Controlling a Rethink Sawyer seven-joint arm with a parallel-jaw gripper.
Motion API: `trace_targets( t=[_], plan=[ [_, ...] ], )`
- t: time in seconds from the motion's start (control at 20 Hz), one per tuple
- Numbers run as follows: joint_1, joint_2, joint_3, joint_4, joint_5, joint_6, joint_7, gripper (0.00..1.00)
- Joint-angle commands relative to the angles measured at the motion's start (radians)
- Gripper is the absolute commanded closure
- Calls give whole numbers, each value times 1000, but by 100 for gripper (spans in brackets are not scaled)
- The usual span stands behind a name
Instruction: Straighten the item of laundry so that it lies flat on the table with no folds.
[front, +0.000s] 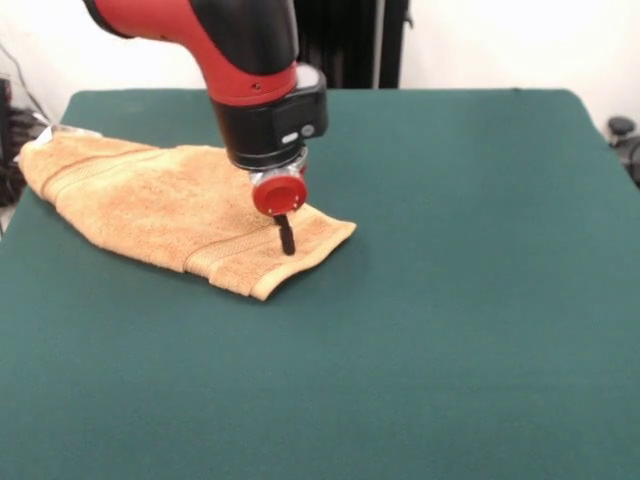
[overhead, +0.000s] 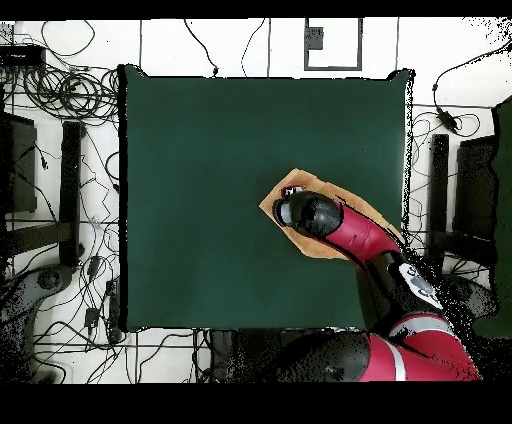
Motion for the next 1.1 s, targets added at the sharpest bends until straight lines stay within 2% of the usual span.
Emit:
trace_targets(
  t=[0.05,0.15,0.2,0.55,1.1],
  plan=[
    [56,89,111,55,-22,-54,22,0],
    [69,87,101,51,-26,-55,24,0],
    [75,86,96,49,-28,-56,26,100],
    [81,94,102,59,38,-17,87,100],
    [93,78,85,64,34,-13,93,100]
  ],
)
